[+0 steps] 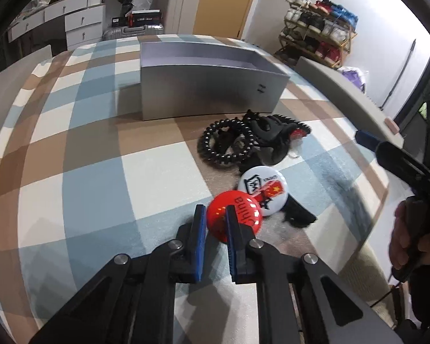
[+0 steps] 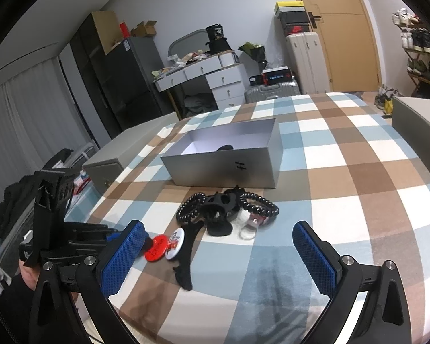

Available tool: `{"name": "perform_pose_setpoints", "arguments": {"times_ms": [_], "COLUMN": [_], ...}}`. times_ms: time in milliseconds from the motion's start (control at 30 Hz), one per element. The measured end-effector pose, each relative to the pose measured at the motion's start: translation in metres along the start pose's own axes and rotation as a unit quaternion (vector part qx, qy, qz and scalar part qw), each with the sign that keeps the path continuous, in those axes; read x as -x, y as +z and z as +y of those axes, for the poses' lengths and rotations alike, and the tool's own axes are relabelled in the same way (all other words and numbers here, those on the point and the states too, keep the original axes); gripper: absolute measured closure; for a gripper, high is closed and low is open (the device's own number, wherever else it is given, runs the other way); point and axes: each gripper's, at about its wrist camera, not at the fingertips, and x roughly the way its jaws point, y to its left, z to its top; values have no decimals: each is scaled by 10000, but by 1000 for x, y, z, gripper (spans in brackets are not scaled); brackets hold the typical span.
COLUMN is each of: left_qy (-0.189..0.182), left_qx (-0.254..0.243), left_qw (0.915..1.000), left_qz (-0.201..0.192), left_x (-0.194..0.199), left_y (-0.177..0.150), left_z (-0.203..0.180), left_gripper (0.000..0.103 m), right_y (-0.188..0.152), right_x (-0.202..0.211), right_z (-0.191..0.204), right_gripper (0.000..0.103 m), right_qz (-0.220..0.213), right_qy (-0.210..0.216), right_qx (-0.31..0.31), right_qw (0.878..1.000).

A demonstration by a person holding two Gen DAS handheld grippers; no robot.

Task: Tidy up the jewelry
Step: 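Lift the red badge with the left tool while the right tool approaches the white badge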

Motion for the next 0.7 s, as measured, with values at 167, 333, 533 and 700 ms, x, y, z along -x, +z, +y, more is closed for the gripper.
{"name": "perform_pose_setpoints", "arguments": {"times_ms": [167, 333, 533, 700], "left_qy": [-116, 3, 324, -19], "left_qx": [-36, -460, -1638, -2024], "left_qw": [9999, 9989, 9855, 9781], "left_qz": [-107, -4, 295, 482], "left_x": [4, -4, -21, -21], "left_y": [2, 5, 1, 10], "left_z": [-5, -14, -34, -30], "left_gripper": [37, 29, 30, 54], "right_y": [-1, -4, -5, -6], "right_x": [-1, -1, -1, 0], "right_z": [0, -3, -4, -6], "right_gripper": [0, 0, 0, 0], "right_qz": [9, 26, 35, 0], "right_qy": [15, 20, 17, -6], "right_qx": [-24, -79, -94, -130], "right_qw": [10000, 10000, 9999, 9999]}}
